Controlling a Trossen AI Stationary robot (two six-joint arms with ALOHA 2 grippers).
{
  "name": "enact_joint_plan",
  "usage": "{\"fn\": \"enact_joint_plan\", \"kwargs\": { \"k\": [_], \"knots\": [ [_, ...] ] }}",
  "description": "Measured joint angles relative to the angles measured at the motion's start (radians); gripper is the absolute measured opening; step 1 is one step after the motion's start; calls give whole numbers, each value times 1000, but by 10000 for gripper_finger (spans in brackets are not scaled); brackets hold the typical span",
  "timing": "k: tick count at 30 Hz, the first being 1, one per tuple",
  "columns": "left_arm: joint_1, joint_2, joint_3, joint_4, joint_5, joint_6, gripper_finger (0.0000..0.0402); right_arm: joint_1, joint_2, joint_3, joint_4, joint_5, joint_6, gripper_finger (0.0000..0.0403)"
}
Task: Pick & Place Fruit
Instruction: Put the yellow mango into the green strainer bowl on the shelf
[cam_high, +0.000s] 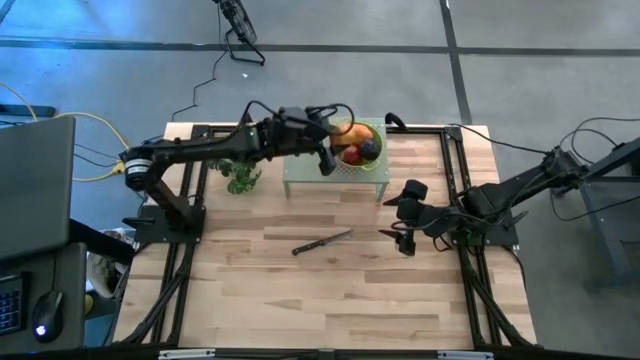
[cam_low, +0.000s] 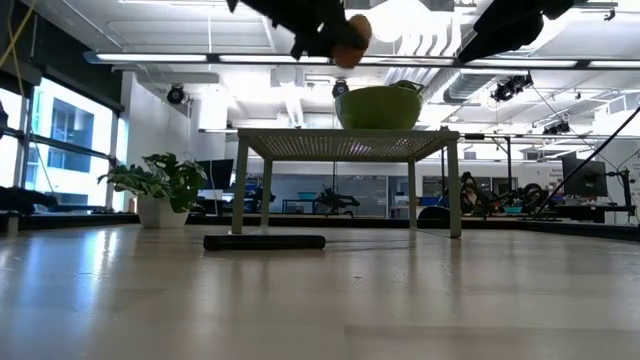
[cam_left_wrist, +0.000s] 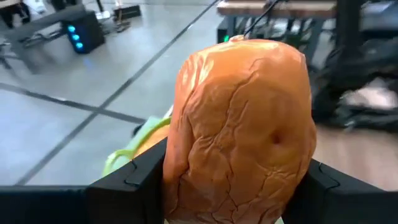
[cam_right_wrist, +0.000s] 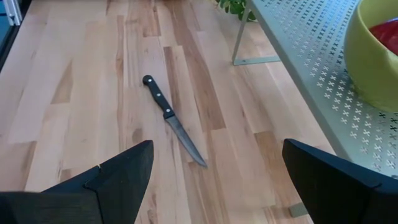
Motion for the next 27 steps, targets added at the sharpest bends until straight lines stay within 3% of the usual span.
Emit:
{"fn": "enact_joint_plan", "kwargs": {
  "k": [9, 19, 27],
  "knots": [
    [65, 99, -2, 62, 53, 39, 216, 0, 0, 0, 0, 0, 0, 350],
    [75, 107, -2, 43, 57, 39, 217, 0, 0, 0, 0, 0, 0, 350],
    [75, 141, -1, 53, 57, 38, 247, 0, 0, 0, 0, 0, 2, 350]
  ]
}}
